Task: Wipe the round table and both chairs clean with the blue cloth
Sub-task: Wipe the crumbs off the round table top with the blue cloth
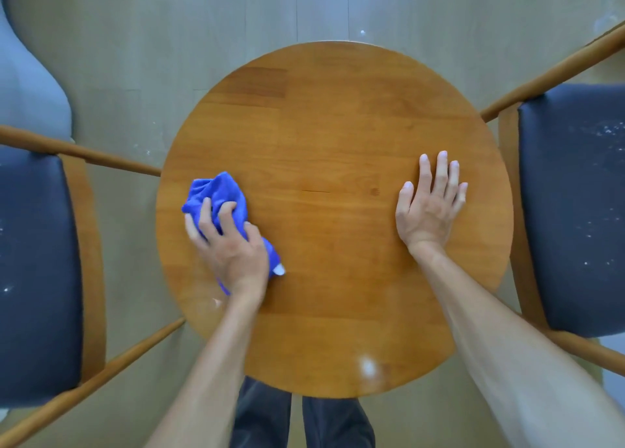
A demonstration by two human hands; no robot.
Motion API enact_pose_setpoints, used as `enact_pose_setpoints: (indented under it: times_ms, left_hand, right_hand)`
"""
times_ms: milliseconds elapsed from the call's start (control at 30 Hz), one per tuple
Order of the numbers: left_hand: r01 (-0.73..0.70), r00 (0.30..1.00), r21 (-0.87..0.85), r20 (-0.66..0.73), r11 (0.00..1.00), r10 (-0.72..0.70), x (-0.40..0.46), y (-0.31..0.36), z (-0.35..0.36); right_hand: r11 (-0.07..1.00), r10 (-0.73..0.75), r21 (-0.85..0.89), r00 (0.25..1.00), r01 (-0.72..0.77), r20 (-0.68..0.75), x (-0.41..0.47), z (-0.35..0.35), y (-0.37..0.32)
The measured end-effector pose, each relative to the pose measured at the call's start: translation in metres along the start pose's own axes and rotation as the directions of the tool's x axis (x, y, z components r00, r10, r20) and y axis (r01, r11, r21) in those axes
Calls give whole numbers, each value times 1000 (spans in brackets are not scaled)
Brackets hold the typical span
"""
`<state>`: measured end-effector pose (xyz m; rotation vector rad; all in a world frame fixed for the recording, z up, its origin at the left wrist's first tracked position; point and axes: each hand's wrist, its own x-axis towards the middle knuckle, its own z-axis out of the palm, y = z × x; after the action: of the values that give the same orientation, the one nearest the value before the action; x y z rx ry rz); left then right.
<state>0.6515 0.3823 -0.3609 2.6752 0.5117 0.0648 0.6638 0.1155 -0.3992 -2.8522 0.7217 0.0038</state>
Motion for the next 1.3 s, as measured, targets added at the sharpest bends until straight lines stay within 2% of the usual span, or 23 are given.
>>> enact_pose_setpoints:
  times_ms: [33, 67, 133, 167, 233, 300, 333, 400, 500, 567, 633, 667, 733, 800, 867, 900, 933, 1033, 1100, 1167, 1200, 1233, 1300]
  left_hand:
    - [11, 1000, -23, -11, 1000, -12, -17, 23, 6]
    - [-45, 999, -34, 10, 998, 45, -38, 45, 13]
    - [-200, 966, -110, 144, 974, 214, -87, 79, 21]
    - [-215, 942, -189, 219, 958, 254, -107, 90, 21]
    - [-100, 913, -392, 328, 914, 241, -116, 92, 9]
    - [-59, 919, -457, 322, 888, 227, -94, 64, -7]
    - [-70, 933, -400, 299, 914, 202, -78, 42, -16]
    - [-64, 956, -146, 275, 987, 103, -42, -11, -30]
    - [-26, 920, 168, 389, 985, -42, -14, -68, -44]
    - [-77, 881, 221, 472, 972, -38, -12, -84, -43]
    - [-95, 864, 223, 503, 970, -31, -10, -88, -43]
    - [-94, 863, 224, 505, 970, -33, -9, -88, -43]
    - [-86, 856, 238, 514, 968, -50, -7, -85, -47]
    - [-91, 841, 251, 537, 964, -61, -5, -84, -50]
    - [-94, 828, 257, 557, 962, -69, -2, -83, -54]
    - [-97, 825, 261, 560, 960, -69, -1, -82, -54]
    - [-96, 828, 264, 557, 960, -71, 0, -82, -53]
    - [-96, 839, 272, 540, 957, -70, -2, -82, -52]
    - [-105, 843, 278, 534, 955, -63, -3, -83, -51]
    - [-103, 844, 276, 533, 956, -63, -3, -83, -51]
    - [-97, 844, 269, 533, 958, -64, -2, -82, -51]
    - [-91, 843, 259, 535, 962, -64, -2, -81, -51]
    - [-84, 842, 240, 536, 967, -60, -2, -80, -52]
  right_hand:
    - [1000, -1, 3, 1000, 1, 12, -1, 0, 0]
    - [1000, -6, 10, 1000, 6, 27, -1, -1, 0]
    - [998, -4, 57, 997, -1, 78, 0, -7, 0]
    - [996, 3, 85, 994, -13, 113, 3, -11, 1]
    - [988, 17, 148, 984, -44, 176, 7, -25, 0]
    - [968, 5, 247, 983, -50, 183, -2, -40, -9]
    - [957, -31, 291, 987, -17, 159, -16, -47, -18]
    - [940, -105, 336, 985, 54, 134, -62, -56, -46]
    - [968, -188, 197, 967, 153, 170, -130, -46, -95]
    - [988, -154, 45, 971, 148, 182, -148, -31, -119]
    - [993, -113, -7, 979, 116, 167, -150, -23, -127]
    - [987, -159, -12, 974, 163, 159, -151, -23, -123]
    - [914, -401, 5, 903, 405, 153, -156, -26, -104]
    - [781, -621, 30, 770, 624, 146, -148, -33, -71]
    - [716, -692, 17, 707, 697, 146, -127, -43, -33]
    - [742, -664, 3, 734, 670, 144, -114, -48, -13]
    - [805, -588, -2, 797, 594, 139, -102, -54, 8]
    - [983, -177, -30, 978, 182, 114, -75, -72, 57]
    - [991, 132, 9, 990, -132, 45, -70, -69, 56]
    - [941, 334, 59, 942, -332, -33, -87, -60, 15]
    - [931, 359, 97, 932, -352, -58, -106, -54, -13]
    - [940, 313, 156, 949, -302, -47, -132, -48, -44]
    - [983, 14, 183, 998, -24, 57, -202, -35, -98]
